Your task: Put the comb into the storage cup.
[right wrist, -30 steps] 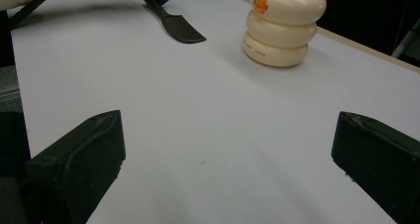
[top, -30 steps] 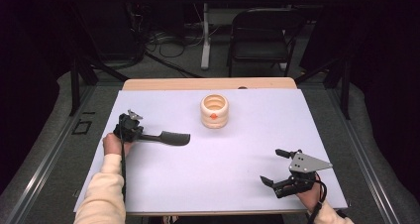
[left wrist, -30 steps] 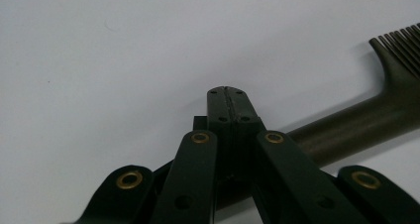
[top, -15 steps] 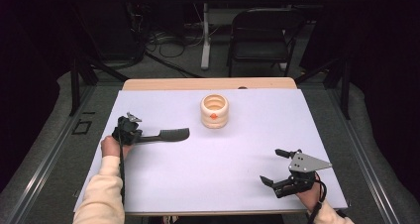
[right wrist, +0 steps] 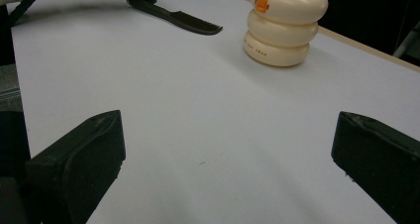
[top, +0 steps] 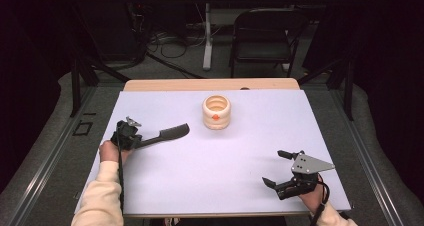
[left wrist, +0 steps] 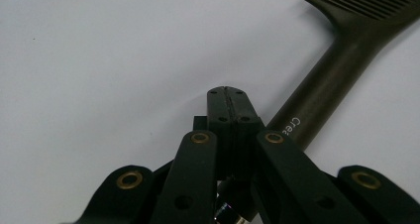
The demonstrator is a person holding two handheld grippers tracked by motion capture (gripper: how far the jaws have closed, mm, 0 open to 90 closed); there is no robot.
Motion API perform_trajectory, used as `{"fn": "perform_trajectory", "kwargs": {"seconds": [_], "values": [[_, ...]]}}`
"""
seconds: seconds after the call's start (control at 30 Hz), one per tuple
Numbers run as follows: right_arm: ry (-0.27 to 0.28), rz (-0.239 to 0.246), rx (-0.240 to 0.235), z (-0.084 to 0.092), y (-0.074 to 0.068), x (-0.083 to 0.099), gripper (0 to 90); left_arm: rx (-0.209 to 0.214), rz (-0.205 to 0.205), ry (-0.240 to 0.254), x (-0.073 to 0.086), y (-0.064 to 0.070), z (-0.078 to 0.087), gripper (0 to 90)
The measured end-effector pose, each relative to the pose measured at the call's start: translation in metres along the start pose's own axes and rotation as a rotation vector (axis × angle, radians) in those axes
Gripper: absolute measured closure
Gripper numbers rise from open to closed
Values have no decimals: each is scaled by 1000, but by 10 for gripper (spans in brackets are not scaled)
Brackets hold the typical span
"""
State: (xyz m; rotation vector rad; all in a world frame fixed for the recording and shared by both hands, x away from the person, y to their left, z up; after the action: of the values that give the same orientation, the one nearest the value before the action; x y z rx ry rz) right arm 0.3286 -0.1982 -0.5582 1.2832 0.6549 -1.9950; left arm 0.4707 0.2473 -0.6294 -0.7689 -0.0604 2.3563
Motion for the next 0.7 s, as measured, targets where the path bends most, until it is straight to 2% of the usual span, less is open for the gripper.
{"fn": "perform_trajectory", "kwargs": {"seconds": [0.7], "values": [[1,-2,-2,0,0,0,0,39,-17,-26,9,15,10,900]]}}
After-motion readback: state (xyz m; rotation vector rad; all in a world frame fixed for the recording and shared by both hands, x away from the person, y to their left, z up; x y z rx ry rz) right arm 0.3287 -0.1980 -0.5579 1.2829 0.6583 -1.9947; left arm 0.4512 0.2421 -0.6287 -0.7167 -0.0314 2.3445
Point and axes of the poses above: each handheld gripper's, and its own axes: z roughly backward along the jaws, x roughly out of its underside, y roughly to its right, the point moved 10 cm from there along -z, roughly forward along the jaws, and after that the axes turned 8 degrees about -z, right-handed, at the moved point
